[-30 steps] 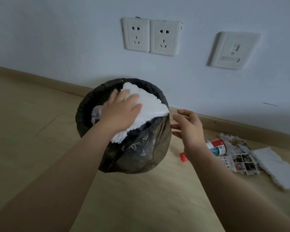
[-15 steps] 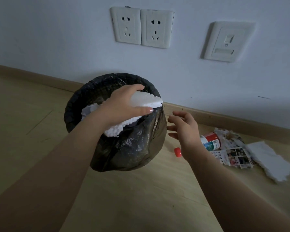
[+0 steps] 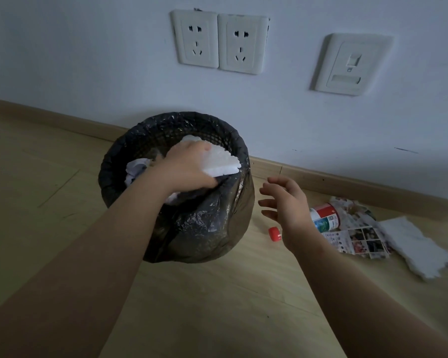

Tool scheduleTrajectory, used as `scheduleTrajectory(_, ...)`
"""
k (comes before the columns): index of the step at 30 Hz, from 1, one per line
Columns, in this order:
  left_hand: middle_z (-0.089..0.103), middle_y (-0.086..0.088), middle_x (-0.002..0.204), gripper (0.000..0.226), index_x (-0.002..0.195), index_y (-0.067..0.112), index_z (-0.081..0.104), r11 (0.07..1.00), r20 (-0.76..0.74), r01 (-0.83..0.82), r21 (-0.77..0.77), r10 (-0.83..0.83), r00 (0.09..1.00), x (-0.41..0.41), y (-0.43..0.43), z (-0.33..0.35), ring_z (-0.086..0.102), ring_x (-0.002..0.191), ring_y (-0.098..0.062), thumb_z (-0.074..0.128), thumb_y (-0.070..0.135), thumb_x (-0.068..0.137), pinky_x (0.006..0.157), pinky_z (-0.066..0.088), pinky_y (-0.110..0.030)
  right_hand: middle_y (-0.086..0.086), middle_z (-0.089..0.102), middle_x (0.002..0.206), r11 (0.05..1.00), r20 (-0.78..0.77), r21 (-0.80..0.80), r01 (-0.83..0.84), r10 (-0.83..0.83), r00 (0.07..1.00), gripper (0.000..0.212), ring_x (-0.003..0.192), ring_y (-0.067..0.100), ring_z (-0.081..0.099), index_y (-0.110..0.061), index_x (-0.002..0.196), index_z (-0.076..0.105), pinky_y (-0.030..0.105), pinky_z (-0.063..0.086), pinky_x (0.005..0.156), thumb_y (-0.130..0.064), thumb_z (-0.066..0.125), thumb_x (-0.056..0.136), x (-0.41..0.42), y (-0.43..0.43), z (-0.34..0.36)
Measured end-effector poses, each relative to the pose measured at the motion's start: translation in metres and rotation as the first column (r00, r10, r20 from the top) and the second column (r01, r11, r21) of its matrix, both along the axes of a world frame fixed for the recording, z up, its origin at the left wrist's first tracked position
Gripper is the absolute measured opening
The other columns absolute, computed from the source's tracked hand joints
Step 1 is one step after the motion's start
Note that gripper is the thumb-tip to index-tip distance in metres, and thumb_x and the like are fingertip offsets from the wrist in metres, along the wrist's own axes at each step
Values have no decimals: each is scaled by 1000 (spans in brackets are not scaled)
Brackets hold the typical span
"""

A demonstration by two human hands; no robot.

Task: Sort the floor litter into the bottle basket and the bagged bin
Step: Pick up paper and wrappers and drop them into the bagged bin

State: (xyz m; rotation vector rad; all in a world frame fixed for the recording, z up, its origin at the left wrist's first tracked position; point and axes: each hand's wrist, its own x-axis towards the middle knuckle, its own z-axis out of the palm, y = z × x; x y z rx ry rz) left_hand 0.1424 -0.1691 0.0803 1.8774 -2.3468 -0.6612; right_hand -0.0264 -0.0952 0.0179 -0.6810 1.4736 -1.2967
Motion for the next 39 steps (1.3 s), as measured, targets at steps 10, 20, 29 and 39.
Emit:
scheduleTrajectory(10, 58, 10, 116, 27, 115, 21, 59, 931, -392, 215, -296, -323, 861, -107, 55, -1, 54, 102, -7, 52, 14, 90, 91, 42, -25, 5, 59, 87, 991, -81, 87, 101, -94, 992, 16, 72, 18, 55, -8, 108, 54, 29, 45, 65, -10, 52, 92, -53, 24, -15)
scheduleTrajectory(20, 39, 0, 140, 42, 130, 21, 48, 785, -57, 607, 124, -605, 794, -163, 111, -127, 36, 128, -21, 47, 9, 90, 98, 38, -34, 6, 62, 99, 857, -627, 294, 424, -162, 762, 26, 76, 18, 54, -13, 115, 58, 29, 45, 65, -13, 49, 91, -155, 93, -56)
scheduleTrajectory(29, 40, -9, 130, 43, 131, 11, 39, 695, 280, 677, 241, -718, 638, -195, 139, -158, 39, 120, -29, 49, 11, 90, 86, 39, -38, 4, 12, 158, 759, -756, 524, 386, 205, 622, 68, 137, 36, 26, -17, 149, 19, 44, 29, 107, -22, 52, 89, -211, 132, -81)
scheduleTrajectory(39, 48, -7, 124, 40, 124, 12, 42, 717, 320, 673, 181, -690, 649, -198, 128, -164, 37, 122, -23, 50, 27, 88, 77, 36, -32, 9, 46, 130, 637, -737, 675, 371, 588, 333, 41, 124, 29, 38, -19, 126, 43, 40, 28, 101, -35, 48, 89, -208, 133, -91)
